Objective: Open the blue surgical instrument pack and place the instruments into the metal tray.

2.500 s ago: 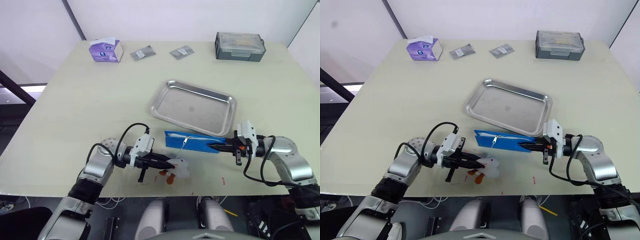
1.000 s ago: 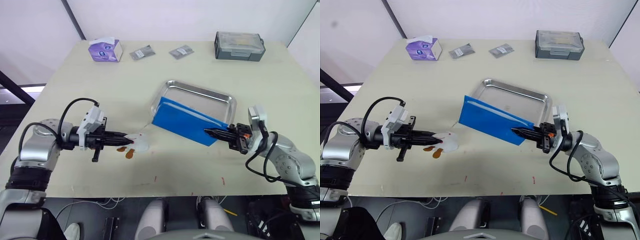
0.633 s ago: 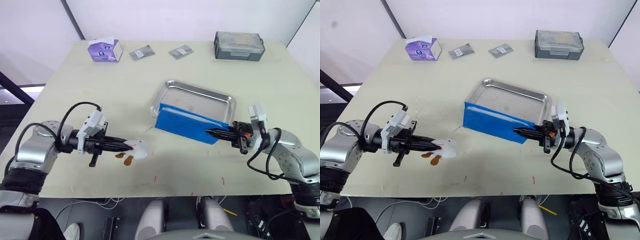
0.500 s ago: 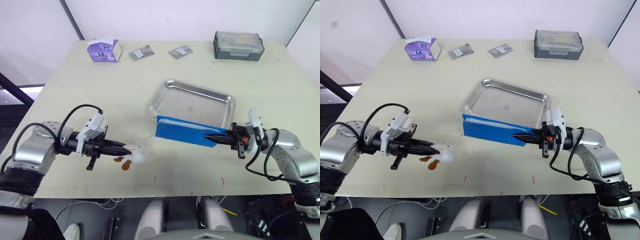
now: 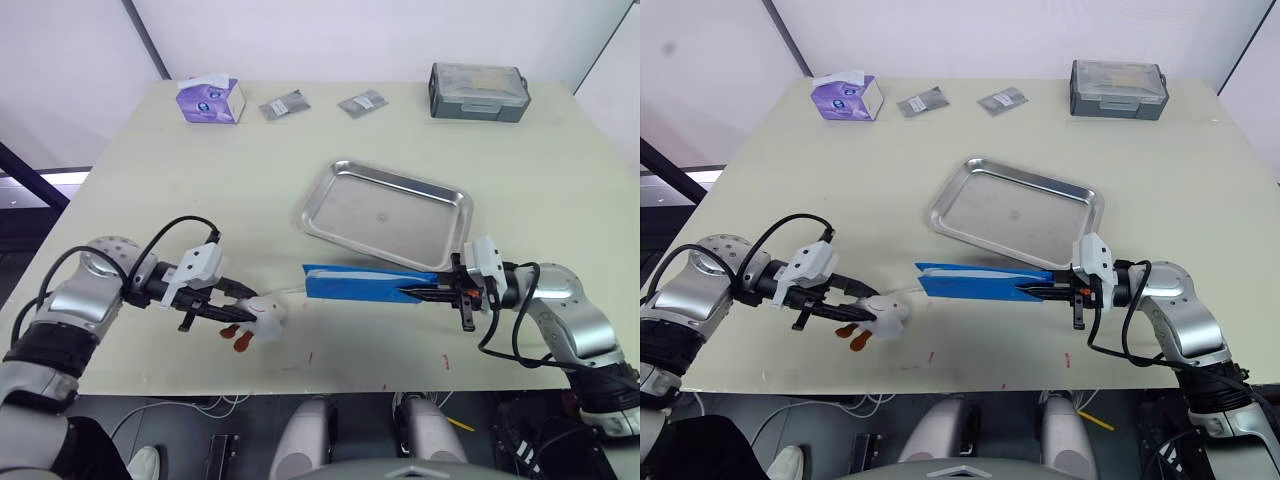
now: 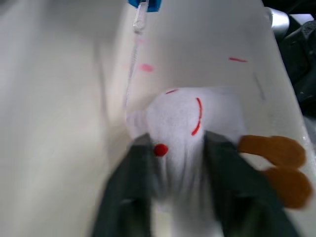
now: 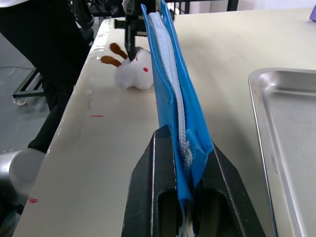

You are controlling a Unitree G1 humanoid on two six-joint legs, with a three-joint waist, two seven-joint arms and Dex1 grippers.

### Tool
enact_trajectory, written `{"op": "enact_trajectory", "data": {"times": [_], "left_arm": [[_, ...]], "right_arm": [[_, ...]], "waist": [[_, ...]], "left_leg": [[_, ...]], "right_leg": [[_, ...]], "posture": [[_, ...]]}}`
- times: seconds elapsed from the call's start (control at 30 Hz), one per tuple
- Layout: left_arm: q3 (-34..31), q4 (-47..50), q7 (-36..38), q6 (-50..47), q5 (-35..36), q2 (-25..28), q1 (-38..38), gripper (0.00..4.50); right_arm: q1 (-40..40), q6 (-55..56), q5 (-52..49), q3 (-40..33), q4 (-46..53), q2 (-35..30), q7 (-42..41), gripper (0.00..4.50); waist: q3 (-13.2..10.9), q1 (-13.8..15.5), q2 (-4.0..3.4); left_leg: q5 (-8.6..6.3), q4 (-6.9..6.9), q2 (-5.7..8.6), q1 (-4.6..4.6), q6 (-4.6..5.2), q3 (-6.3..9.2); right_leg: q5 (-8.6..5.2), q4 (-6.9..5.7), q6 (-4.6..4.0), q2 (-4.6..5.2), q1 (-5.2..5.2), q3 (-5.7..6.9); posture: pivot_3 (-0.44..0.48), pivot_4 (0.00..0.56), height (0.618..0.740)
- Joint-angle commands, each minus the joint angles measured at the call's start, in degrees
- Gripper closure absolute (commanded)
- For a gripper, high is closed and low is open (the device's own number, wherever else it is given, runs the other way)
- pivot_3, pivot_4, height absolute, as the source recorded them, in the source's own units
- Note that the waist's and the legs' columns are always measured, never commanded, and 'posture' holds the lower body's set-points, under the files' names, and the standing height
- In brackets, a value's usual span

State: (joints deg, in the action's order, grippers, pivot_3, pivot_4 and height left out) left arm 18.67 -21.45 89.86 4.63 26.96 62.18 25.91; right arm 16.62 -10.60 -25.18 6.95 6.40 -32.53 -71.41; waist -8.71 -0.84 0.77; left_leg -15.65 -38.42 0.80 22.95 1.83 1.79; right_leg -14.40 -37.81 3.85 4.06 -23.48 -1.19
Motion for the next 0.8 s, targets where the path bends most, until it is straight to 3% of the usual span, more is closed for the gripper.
{"op": "enact_trajectory", "data": {"times": [0.03,0.1,0.3,0.47,0.8], "left_arm": [[1.19,1.04,2.64,-0.85,4.99,3.87,0.38,0.9],[2.73,1.64,2.64,-1.69,7.78,6.2,0.69,0.08],[3.65,0.45,2.64,-3.36,12.72,7.32,4.58,0.03],[0.31,0.05,2.64,-6.18,13.12,2.02,7.25,0.03],[-7.55,-0.88,-0.16,-6.2,7.12,-14.24,10.08,0.03]], "right_arm": [[-0.04,1.63,-0.56,-0.89,1.14,-0.1,-0.38,4.5],[-0.22,1.72,-0.49,-0.94,0.98,-0.14,-0.31,4.5],[-0.5,1.57,-0.42,-0.6,1.05,-0.16,-0.45,4.5],[-0.18,1.71,0.15,-0.03,0.77,0.04,-0.53,4.5],[-0.78,1.22,0.32,0.62,1.66,0.21,0.03,4.5]], "waist": [[-0.01,-0.02,0.01],[-0.02,-0.08,0.03],[-0.06,0.18,0.08],[-0.06,-0.04,0.08],[-0.09,-0.01,0.09]], "left_leg": [[0.0,0.0,-0.01,0.0,0.0,0.01],[0.0,0.0,-0.02,0.0,0.0,0.02],[0.0,-0.01,-0.02,0.0,0.01,0.02],[0.0,-0.02,0.02,0.02,0.0,0.02],[0.03,-0.06,0.02,0.04,-0.05,0.04]], "right_leg": [[0.0,-0.01,0.0,0.0,0.0,0.0],[0.0,-0.03,0.0,0.0,-0.01,0.01],[0.0,-0.03,0.0,0.0,0.0,0.02],[0.0,-0.04,0.0,0.0,-0.01,0.03],[-0.02,-0.05,-0.03,-0.02,-0.02,0.09]], "posture": [[0.0,0.15,0.734],[0.0,0.15,0.734],[0.0,0.15,0.734],[0.0,0.15,0.734],[0.0,0.15,0.734]]}}
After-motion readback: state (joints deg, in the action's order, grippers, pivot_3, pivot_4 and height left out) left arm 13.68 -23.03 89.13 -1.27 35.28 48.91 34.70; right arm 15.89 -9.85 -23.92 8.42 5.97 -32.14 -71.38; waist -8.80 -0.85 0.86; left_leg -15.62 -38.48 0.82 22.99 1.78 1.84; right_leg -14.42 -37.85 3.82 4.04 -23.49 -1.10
